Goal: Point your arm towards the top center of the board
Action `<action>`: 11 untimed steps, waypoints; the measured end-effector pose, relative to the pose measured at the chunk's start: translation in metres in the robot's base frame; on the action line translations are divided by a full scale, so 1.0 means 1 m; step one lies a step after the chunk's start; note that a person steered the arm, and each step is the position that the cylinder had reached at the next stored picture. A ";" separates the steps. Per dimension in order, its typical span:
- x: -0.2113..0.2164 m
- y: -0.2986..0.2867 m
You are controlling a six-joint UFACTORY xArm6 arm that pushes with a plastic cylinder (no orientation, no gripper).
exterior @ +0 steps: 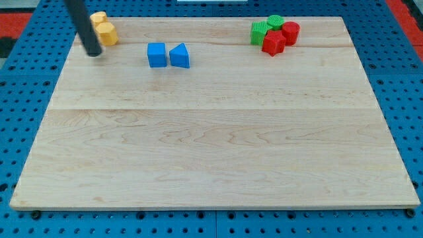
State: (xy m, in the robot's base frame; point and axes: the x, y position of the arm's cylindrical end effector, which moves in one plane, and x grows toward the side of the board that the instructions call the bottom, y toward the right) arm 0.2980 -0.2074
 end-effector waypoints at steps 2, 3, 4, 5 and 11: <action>-0.027 0.023; -0.053 0.037; -0.069 0.037; -0.078 0.054; -0.093 0.256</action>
